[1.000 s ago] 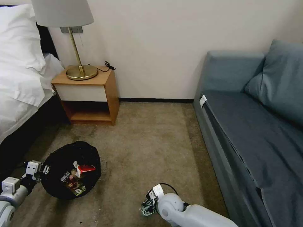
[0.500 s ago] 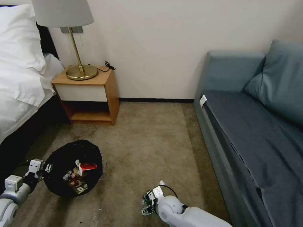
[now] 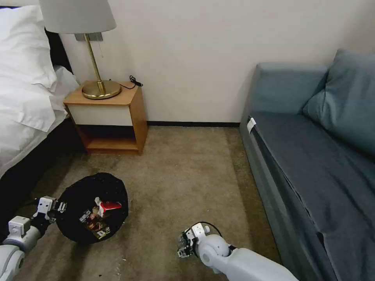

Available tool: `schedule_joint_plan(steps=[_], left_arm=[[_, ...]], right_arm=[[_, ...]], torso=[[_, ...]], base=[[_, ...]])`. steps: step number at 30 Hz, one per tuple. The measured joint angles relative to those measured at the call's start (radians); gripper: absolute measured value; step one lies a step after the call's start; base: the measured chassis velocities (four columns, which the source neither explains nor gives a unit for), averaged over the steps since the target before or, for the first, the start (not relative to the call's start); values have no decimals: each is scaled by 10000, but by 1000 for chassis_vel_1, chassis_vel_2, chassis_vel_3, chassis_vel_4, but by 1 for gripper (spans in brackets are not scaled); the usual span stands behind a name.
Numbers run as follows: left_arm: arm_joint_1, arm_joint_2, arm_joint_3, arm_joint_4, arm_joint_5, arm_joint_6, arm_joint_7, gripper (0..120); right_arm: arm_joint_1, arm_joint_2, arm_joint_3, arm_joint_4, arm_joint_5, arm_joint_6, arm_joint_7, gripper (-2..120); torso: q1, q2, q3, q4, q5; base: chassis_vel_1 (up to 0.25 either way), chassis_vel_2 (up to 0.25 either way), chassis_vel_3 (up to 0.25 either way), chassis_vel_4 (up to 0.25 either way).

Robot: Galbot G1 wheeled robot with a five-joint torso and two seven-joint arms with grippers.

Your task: Pick up the trash bin, then pick up the garbage on the floor and place it into the trash bin.

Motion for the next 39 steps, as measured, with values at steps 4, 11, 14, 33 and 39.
schedule_joint_plan(steps=[4, 11, 14, 33, 39], left_arm=[[-43, 10, -6, 9, -38, -65, 51, 0], [-48, -9, -5, -98, -85, -93, 119, 0], [-5, -86, -5, -148, -84, -96, 123, 0], [73, -264, -94, -287, -46, -88, 157, 0], [-19, -444, -5, -261, -8, -39, 154, 0]], right_arm=[[62, -487, -124, 214, -373, -36, -148, 94], [461, -1492, -655, 562, -3714, 309, -2073, 100], [695, -1718, -860, 778, -4703, 556, -2721, 100], [1009, -1337, -1557, -690, -7581, 2799, -4383, 100], [1181, -843, -1627, -1574, -7940, 3550, -4850, 100]], torso=[[0, 0, 0, -3, 1], [0, 0, 0, -4, 2], [0, 0, 0, -2, 1], [0, 0, 0, -4, -1], [0, 0, 0, 0, -2]], base=[[0, 0, 0, 0], [0, 0, 0, 0], [0, 0, 0, 0], [0, 0, 0, 0], [0, 0, 0, 0]])
